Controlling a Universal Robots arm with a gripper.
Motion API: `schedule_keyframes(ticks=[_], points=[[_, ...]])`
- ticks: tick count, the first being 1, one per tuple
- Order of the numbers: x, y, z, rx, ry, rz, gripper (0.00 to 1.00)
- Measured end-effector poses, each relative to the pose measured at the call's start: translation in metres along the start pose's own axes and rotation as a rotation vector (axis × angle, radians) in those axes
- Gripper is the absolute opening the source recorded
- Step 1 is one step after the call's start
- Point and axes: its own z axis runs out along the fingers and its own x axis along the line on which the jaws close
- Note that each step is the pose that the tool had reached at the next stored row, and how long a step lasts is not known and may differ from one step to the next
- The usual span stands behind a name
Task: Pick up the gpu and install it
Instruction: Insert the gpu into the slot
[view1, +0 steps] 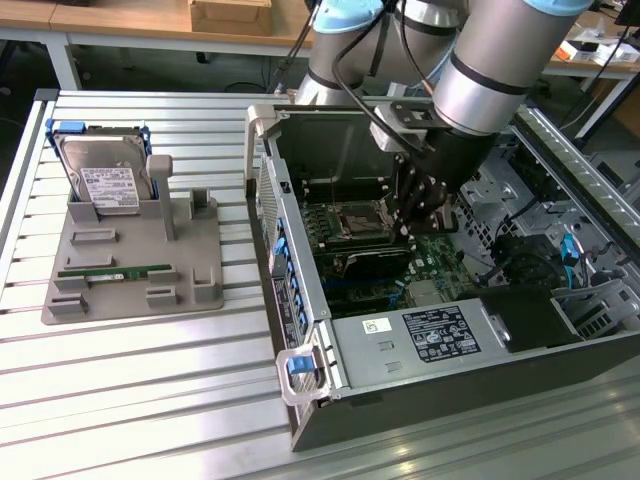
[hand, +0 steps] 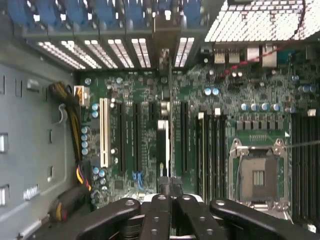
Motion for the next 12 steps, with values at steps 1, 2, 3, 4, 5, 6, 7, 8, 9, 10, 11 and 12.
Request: schedule_keyframes(ticks=[1,2,3,4,5,6,7,8,9,10,11,12], points=[[0.000,-0.0021,-0.0002,-0.0003,0.0000,0.000,0.11],[0.000,-0.0025,-0.0023,-0.0004,0.0002,0.000,0.11],[0.000,-0.0022,-0.0064,-0.0003,0.0000,0.000,0.11],[0.000,-0.0018,-0.0129,-0.0004,0.0000,0.000,0.11],[0.000,-0.0015,-0.0165,-0.0004,0.0001,0.000,0.11],[0.001,-0.0014,-0.0193,-0.0003,-0.0001,0.000,0.11],[0.001,-0.0013,-0.0206,-0.0003,-0.0002,0.000,0.11],[0.001,-0.0010,-0.0260,-0.0004,0.0000,0.000,0.11],[0.001,-0.0005,-0.0336,-0.0003,-0.0001,0.000,0.11],[0.001,-0.0003,-0.0379,-0.0003,-0.0001,0.000,0.11],[0.001,-0.0001,-0.0410,-0.0003,-0.0002,0.000,0.11],[0.001,-0.0001,-0.0410,-0.0002,-0.0004,0.000,0.11]])
